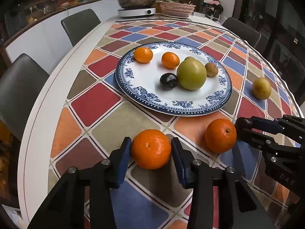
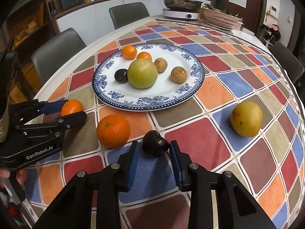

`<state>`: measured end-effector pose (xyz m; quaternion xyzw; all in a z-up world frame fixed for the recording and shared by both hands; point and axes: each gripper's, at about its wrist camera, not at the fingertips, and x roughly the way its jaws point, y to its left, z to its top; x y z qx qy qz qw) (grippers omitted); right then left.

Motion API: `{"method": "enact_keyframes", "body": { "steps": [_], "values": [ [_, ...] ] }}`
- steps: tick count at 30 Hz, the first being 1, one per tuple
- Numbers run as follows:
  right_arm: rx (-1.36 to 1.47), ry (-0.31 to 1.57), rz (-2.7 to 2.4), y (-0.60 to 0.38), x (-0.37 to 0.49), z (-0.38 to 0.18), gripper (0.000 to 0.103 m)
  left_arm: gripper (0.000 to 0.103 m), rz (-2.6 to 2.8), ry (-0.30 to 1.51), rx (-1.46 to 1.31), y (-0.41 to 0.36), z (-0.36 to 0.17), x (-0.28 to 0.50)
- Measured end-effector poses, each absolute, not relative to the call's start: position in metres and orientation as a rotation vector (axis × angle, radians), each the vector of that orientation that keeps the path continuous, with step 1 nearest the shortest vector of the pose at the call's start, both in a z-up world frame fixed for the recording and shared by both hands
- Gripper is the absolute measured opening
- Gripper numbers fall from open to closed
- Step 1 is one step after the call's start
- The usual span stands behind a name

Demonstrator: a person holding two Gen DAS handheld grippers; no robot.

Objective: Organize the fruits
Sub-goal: 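Grasp the orange with the left gripper while the right gripper grasps the dark plum, then lift and carry the orange over the plate with the left gripper while the right carries the plum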

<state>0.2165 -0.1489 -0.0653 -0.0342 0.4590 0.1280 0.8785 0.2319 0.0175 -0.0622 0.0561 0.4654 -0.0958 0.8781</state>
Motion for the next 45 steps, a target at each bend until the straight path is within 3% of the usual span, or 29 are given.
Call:
{"method": "enact_keyframes", "body": {
  "steps": [21,45],
  "values": [
    [-0.084,0.929,0.278,-0.15,0.215,-0.062,0.03,0.04,-0.191,0.953,0.108,0.017,-0.056,0.226],
    [-0.083,0.742,0.311,-0.156,0.214,0.009,0.03,0.04,-0.219,0.783,0.101,0.009,0.016,0.216]
  ]
}}
